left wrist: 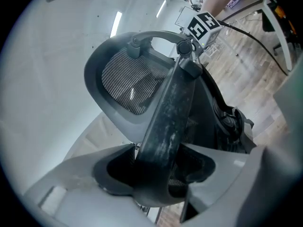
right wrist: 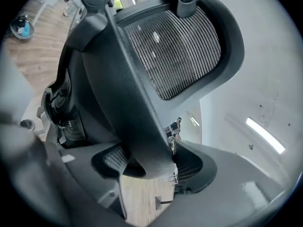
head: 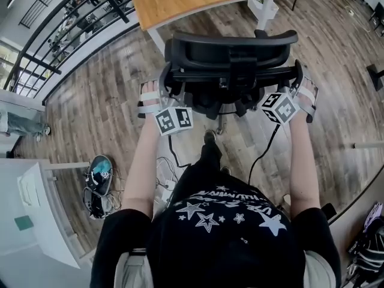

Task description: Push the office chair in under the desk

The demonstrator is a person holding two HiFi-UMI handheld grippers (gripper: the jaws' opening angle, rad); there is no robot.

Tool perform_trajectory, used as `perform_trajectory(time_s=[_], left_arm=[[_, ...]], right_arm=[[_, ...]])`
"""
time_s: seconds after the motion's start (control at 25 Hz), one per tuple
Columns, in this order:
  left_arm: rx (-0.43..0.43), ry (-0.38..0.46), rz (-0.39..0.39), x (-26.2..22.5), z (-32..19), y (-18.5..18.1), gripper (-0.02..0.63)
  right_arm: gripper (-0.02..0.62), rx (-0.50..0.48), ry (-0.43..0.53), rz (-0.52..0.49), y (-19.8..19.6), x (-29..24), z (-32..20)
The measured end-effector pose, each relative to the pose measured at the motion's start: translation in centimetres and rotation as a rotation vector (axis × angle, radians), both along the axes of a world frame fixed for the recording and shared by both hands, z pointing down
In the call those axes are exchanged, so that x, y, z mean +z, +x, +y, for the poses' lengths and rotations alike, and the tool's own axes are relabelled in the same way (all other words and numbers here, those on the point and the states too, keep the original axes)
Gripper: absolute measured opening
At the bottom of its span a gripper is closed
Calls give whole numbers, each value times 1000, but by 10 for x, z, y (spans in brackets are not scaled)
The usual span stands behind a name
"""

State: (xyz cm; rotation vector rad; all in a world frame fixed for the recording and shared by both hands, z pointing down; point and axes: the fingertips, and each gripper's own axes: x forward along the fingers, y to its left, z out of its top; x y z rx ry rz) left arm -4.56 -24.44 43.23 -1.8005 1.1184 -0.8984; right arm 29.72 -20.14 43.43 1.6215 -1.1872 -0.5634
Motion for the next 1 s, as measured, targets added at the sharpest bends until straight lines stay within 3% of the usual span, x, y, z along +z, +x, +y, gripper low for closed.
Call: perform_trajectory(time_s=[0.48,1.0], left_arm=[[34,22,-19,-8,-108,32,277],[71,6,9,-10,-210,47,276]], right_arm=[[285,0,-24,-7,33,-9,-124],[284,30,-66,-22,47,-8,-225]])
